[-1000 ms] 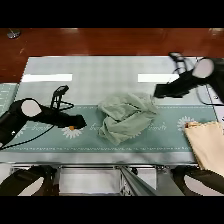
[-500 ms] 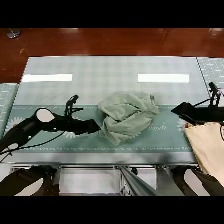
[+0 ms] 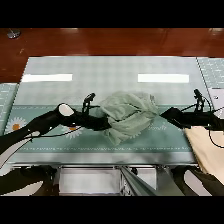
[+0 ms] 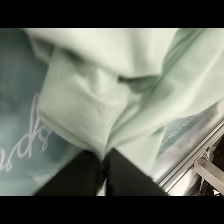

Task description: Fold the shirts.

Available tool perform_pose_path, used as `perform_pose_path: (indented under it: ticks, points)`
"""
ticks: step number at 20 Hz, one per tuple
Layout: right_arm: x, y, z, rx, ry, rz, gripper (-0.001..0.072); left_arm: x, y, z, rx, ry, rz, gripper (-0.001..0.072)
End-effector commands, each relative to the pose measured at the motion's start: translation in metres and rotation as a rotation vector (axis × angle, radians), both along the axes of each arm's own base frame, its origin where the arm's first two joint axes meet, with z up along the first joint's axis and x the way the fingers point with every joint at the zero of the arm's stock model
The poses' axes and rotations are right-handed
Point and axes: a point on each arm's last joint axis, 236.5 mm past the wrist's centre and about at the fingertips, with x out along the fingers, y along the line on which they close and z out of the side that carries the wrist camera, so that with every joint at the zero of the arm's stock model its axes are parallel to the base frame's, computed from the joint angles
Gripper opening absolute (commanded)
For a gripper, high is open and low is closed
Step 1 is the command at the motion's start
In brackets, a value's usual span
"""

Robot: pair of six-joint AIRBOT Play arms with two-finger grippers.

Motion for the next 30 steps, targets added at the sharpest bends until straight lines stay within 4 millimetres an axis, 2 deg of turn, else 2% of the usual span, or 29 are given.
perform_pose_path:
  ticks: [1,3,5,8,15,19,20,21,22,23,25,27,29,30]
  points:
    - [0.002,0.004,-0.011,0.019,0.028,-0.012,0.0623,0.018,-0.006,0.025,-0.063,-0.033,-0.066,0.0022]
    - [0.003,0.004,-0.017,0.025,0.05,-0.014,0.0623,0.036,0.009,0.039,-0.076,-0.058,-0.07,0.0022]
    - [0.008,0.005,-0.019,0.034,0.06,-0.014,0.0623,0.063,0.034,0.047,-0.074,-0.076,-0.009,0.0022]
    - [0.021,0.027,-0.018,0.059,0.063,0.035,0.0623,0.088,0.065,0.048,-0.078,-0.036,0.125,0.0022]
    - [0.05,0.092,-0.03,0.079,0.114,0.167,0.0623,0.081,0.069,0.045,-0.066,-0.024,0.092,0.0022]
    - [0.049,0.127,-0.031,0.097,0.132,0.239,0.0622,0.082,0.069,0.045,-0.065,-0.024,0.093,0.0022]
    - [0.045,0.132,-0.033,0.097,0.145,0.258,0.0599,0.081,0.069,0.045,-0.065,-0.029,0.088,0.0022]
    - [0.04,0.137,-0.035,0.094,0.15,0.281,0.0477,0.082,0.069,0.045,-0.065,-0.035,0.083,0.0022]
    - [0.037,0.141,-0.034,0.092,0.141,0.316,0.0228,0.082,0.069,0.045,-0.064,-0.038,0.082,0.0022]
    - [0.033,0.145,-0.03,0.099,0.138,0.361,0.0033,0.084,0.072,0.046,-0.065,-0.044,0.087,0.0022]
    - [0.037,0.143,-0.005,0.095,0.107,0.436,0.0034,0.094,0.078,0.062,-0.084,-0.072,0.081,0.0022]
    - [0.064,0.124,0.039,0.011,0.019,0.45,0.0033,0.114,0.083,0.101,-0.113,-0.168,0.07,0.0021]
    - [0.104,0.096,0.11,-0.101,-0.139,0.4,0.0033,0.145,0.092,0.167,-0.135,-0.347,0.09,0.0021]
    - [0.123,0.082,0.157,-0.154,-0.243,0.364,0.0033,0.159,0.096,0.21,-0.147,-0.458,0.102,0.0022]
